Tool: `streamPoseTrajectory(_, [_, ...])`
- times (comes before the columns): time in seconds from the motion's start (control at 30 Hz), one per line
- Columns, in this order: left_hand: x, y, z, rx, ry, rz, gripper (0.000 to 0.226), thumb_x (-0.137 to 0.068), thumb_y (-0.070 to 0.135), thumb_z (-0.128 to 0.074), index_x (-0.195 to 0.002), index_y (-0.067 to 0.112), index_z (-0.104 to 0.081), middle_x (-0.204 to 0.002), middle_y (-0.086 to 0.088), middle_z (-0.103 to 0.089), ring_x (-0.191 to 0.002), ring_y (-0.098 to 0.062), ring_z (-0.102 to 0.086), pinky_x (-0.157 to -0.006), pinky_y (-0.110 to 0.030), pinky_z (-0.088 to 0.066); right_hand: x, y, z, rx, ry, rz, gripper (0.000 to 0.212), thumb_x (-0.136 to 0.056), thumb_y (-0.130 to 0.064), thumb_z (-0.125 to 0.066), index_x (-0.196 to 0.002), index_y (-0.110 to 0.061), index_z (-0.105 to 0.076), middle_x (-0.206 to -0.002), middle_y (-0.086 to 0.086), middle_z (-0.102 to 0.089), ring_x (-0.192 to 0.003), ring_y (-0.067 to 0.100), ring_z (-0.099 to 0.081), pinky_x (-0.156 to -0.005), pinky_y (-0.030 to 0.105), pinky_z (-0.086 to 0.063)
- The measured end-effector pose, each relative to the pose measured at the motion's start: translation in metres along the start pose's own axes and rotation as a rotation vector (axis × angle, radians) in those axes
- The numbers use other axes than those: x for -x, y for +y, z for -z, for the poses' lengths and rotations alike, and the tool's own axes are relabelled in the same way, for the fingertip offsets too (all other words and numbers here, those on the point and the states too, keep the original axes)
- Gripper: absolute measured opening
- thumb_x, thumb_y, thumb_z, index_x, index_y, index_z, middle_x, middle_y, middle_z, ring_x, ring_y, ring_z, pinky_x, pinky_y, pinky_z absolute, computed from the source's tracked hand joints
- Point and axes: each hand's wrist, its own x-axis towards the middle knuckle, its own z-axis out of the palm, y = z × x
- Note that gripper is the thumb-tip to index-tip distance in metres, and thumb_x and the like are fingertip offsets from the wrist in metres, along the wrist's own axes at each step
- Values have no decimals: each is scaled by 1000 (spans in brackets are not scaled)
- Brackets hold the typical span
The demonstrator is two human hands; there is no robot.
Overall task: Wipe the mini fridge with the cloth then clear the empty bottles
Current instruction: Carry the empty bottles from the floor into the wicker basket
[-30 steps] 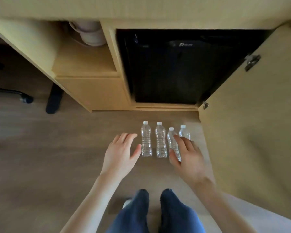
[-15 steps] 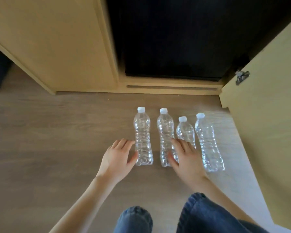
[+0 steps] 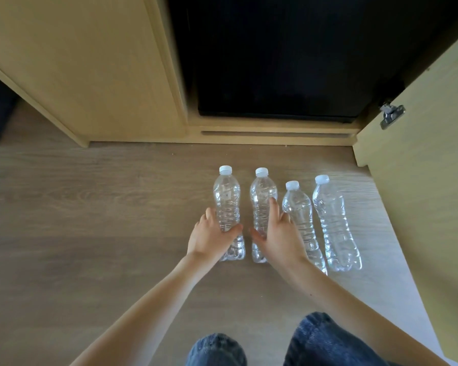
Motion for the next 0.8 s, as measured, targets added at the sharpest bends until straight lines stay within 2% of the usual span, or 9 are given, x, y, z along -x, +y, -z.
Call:
streamPoseTrajectory(0.07, [-1, 0, -7, 57, -4, 45, 56, -83, 60, -61, -112, 15, -46, -100, 0, -61, -90, -22, -64, -69, -37, -50, 0, -2, -4, -13, -14, 9, 93, -95, -63, -49, -158, -12, -4, -115, 20, -59, -95, 31, -65, -75, 38, -57])
streamPoseTrajectory(0.13, [0, 1, -10, 120, 15, 84, 51, -81, 57, -64, -108, 18, -46, -93, 2, -64, -81, -19, -65, -58, -32, -44, 2, -3, -3, -96, 1, 13, 91, -94, -55, -58, -157, -12, -9, -115, 19, -59, -95, 31, -65, -78, 40, -57])
streamPoseTrajectory(0.23, [11, 4, -3, 208, 62, 110, 38, -79, 53, -68, -91, 28, -42, -88, 8, -60, -76, -7, -60, -54, -26, -38, 10, -5, 8, -275, 55, -36, 94, -84, -39, -76, -154, -6, -23, -127, 19, -56, -116, 34, -56, -95, 42, -50])
streamPoseTrajectory(0.33, [43, 12, 16, 280, 85, 137, 36, -79, 50, -70, -95, 30, -45, -91, 10, -60, -76, -4, -60, -55, -25, -39, 28, -9, 33, -363, 75, -116, 90, -75, -32, -82, -146, 2, -38, -132, 19, -54, -126, 37, -48, -106, 44, -41])
streamPoseTrajectory(0.47, [107, 39, 61, 378, 79, 190, 35, -78, 46, -73, -101, 30, -51, -95, 11, -64, -80, -7, -66, -62, -30, -51, 67, -24, 88, -469, 93, -215, 72, -72, -33, -82, -132, -4, -54, -112, 8, -58, -112, 31, -55, -91, 33, -44])
streamPoseTrajectory(0.6, [175, 83, 126, 420, 60, 199, 35, -79, 45, -74, -105, 30, -55, -97, 14, -66, -84, -4, -66, -63, -24, -47, 111, -47, 166, -493, 92, -200, 66, -76, -36, -81, -129, -3, -57, -102, 6, -66, -100, 27, -55, -80, 26, -38])
streamPoseTrajectory(0.67, [212, 111, 166, 441, 70, 195, 34, -79, 46, -74, -103, 34, -55, -96, 16, -65, -82, 3, -64, -59, -18, -43, 134, -62, 214, -528, 108, -203, 63, -77, -35, -81, -128, -7, -57, -102, 2, -66, -99, 22, -53, -80, 23, -38])
streamPoseTrajectory(0.73, [247, 141, 204, 491, 88, 183, 32, -78, 44, -76, -99, 39, -54, -95, 17, -65, -75, 9, -64, -51, -9, -42, 154, -78, 265, -567, 129, -203, 62, -77, -36, -80, -128, -10, -55, -99, -6, -59, -104, 24, -52, -84, 28, -42])
streamPoseTrajectory(0.8, [288, 176, 250, 526, 105, 172, 33, -76, 46, -78, -98, 44, -53, -95, 18, -65, -78, 17, -60, -55, -7, -43, 179, -97, 329, -609, 143, -207, 61, -78, -37, -79, -128, -13, -54, -99, -12, -53, -107, 24, -51, -84, 30, -40])
